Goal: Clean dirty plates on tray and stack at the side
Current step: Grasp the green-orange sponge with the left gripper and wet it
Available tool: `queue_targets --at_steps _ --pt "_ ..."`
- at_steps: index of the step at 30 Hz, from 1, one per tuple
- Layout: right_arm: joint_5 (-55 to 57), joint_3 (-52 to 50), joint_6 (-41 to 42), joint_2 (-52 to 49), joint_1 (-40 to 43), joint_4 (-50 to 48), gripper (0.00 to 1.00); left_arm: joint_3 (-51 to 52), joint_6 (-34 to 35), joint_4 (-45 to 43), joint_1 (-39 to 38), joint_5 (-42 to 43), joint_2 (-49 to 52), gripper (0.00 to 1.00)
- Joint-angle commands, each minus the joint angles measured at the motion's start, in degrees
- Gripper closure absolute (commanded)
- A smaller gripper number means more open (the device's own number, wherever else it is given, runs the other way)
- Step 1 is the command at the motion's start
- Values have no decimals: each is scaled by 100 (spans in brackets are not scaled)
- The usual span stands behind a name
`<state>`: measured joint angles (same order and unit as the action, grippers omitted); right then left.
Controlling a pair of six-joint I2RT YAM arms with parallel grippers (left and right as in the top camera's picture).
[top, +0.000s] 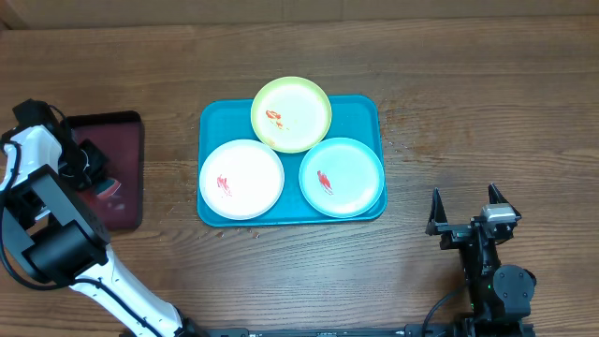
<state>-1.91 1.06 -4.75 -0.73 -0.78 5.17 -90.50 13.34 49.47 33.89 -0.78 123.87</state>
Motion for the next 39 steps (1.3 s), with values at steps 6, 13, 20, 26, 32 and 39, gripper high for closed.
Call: queue_targets --at_steps 6,13,20,26,32,39 --pt "35 -59 -37 57 -13 -35 0 -271 -48 389 20 120 -44 96" --pt "35 -59 -37 57 -13 -35 0 -1878 -50 1499 20 1255 -428 96" --pt "35 -59 -37 57 -13 -35 0 -2590 -55 1766 -15 1526 -785 96" --pt "37 -59 -37 57 -13 -35 0 -1410 -50 1137 -243 2 -538 96" --pt "35 -59 -37 57 -13 -35 0 -680 -125 909 -269 42 -328 96" --pt "35 -59 -37 57 -13 -35 0 -1923 -201 1880 -170 37 -737 96"
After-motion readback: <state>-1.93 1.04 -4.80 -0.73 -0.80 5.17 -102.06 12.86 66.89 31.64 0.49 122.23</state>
